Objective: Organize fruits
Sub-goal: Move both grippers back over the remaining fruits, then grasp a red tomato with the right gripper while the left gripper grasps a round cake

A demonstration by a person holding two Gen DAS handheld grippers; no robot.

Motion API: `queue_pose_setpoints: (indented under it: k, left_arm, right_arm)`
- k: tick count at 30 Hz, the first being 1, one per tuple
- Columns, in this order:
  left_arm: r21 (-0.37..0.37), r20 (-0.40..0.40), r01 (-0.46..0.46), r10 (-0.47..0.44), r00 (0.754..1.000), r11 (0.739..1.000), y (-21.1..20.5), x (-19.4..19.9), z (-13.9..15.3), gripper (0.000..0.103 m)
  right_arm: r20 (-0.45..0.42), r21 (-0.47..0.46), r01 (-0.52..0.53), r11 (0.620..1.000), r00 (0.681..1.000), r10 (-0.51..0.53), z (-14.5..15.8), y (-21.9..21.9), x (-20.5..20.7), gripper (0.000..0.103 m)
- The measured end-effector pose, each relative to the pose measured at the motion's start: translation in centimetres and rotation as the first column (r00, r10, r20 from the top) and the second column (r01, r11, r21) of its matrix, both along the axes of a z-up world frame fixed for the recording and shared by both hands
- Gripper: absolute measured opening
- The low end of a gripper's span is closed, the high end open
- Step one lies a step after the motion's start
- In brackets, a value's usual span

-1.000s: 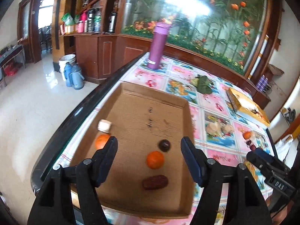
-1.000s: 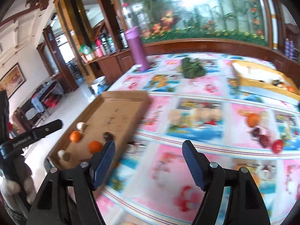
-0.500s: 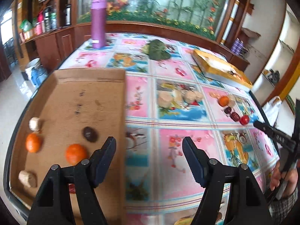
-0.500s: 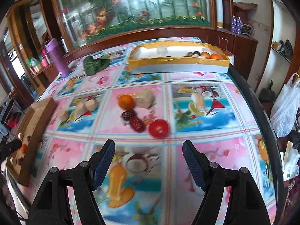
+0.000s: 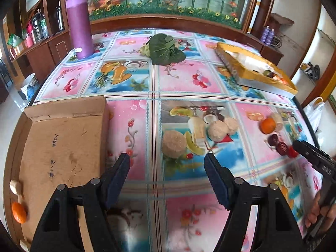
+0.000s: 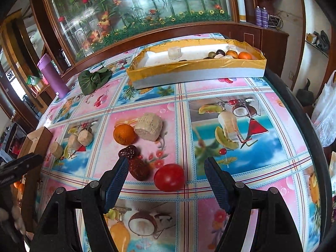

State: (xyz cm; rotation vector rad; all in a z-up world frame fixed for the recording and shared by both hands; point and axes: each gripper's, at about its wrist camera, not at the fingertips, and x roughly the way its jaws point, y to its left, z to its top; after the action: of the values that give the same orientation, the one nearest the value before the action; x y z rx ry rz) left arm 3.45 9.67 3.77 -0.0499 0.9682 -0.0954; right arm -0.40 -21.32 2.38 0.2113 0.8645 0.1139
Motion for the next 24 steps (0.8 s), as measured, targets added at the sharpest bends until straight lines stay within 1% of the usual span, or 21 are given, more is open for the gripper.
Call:
queue_pose_setpoints:
  k: [2, 7, 10, 12, 13, 14, 15, 16, 17, 18, 19, 21, 23, 24]
  left_arm:
    - [0.008, -0.012, -0.006, 0.006, 1.000, 1.000, -0.2, 0.9, -0.7, 0.072]
    - [0.026, -0.042, -0.013, 0.015, 0.999, 1.000, -0.4, 2.0, -2.0, 0.072]
    - [0.036, -0.042, 0.002, -0.001, 0.999, 0.999, -0.9, 2.2, -2.1, 0.072]
    - [0.048, -0.055, 0.017, -0.014, 0.998, 0.999, -1.3, 2.3, -2.5, 0.072]
    - [0.066, -0.051, 0.018, -0.015, 0.999, 0.998, -1.5, 2.3, -2.5, 0.069]
    - [0.077, -0.046, 0.021, -0.017, 0.999, 0.997, -1.6, 2.3, -2.5, 0.066]
    - [0.066, -0.051, 0.032, -0.029, 0.998, 0.997, -1.7, 2.3, -2.6, 0.053]
    - [0.076, -0.043, 0.031, -0.028, 0.999, 0.997, -1.9, 2.3, -2.5, 0.049]
    - [0.081, -0.041, 0.033, -0.029, 0.999, 0.996, -2.0, 2.3, -2.6, 0.044]
    - [0.086, -0.032, 0.035, -0.032, 0.999, 0.996, -2.0, 2.2, -2.5, 0.034]
    - [0.086, -0.027, 0.035, -0.033, 0.999, 0.996, -2.1, 2.2, -2.5, 0.029]
    - [0.081, -0.025, 0.030, -0.028, 0.999, 0.996, -2.0, 2.1, -2.4, 0.029]
    - [0.067, -0.029, 0.018, -0.016, 0.999, 0.998, -1.9, 1.9, -2.4, 0.029]
    - [0.055, -0.031, 0.014, -0.012, 0.999, 0.998, -1.7, 1.7, -2.3, 0.029]
  right_arm:
    - [-0.007, -0.008, 0.002, 1.000, 1.000, -0.002, -0.3, -0.2, 0.1, 0.076]
    - [-0.027, -0.041, -0.001, 0.999, 1.000, 0.000, -1.0, -0.1, 0.3, 0.066]
    - [-0.021, -0.057, -0.009, 0.998, 1.000, 0.007, -1.0, 0.2, 0.4, 0.063]
    - [-0.014, -0.064, -0.015, 0.998, 1.000, 0.014, -1.0, 0.3, 0.4, 0.058]
    - [-0.012, -0.064, -0.017, 0.998, 1.000, 0.016, -1.0, 0.4, 0.5, 0.055]
    - [-0.012, -0.065, -0.019, 0.998, 1.000, 0.018, -1.0, 0.4, 0.5, 0.049]
    - [-0.022, -0.067, -0.022, 0.998, 1.000, 0.021, -1.2, 0.5, 0.6, 0.042]
    - [-0.035, -0.067, -0.026, 0.997, 0.999, 0.024, -1.4, 0.5, 0.6, 0.042]
    - [-0.029, -0.071, -0.026, 0.997, 0.999, 0.024, -1.3, 0.6, 0.5, 0.042]
    - [-0.032, -0.064, -0.035, 0.997, 0.999, 0.033, -1.3, 0.6, 0.5, 0.042]
    - [-0.033, -0.064, -0.040, 0.997, 0.999, 0.038, -1.3, 0.7, 0.4, 0.042]
    - [-0.031, -0.093, -0.039, 0.995, 0.999, 0.036, -1.4, 1.0, 0.3, 0.039]
    - [-0.029, -0.112, -0.040, 0.993, 0.999, 0.037, -1.4, 1.3, 0.3, 0.034]
    - [-0.027, -0.114, -0.039, 0.993, 0.999, 0.036, -1.4, 1.4, 0.2, 0.034]
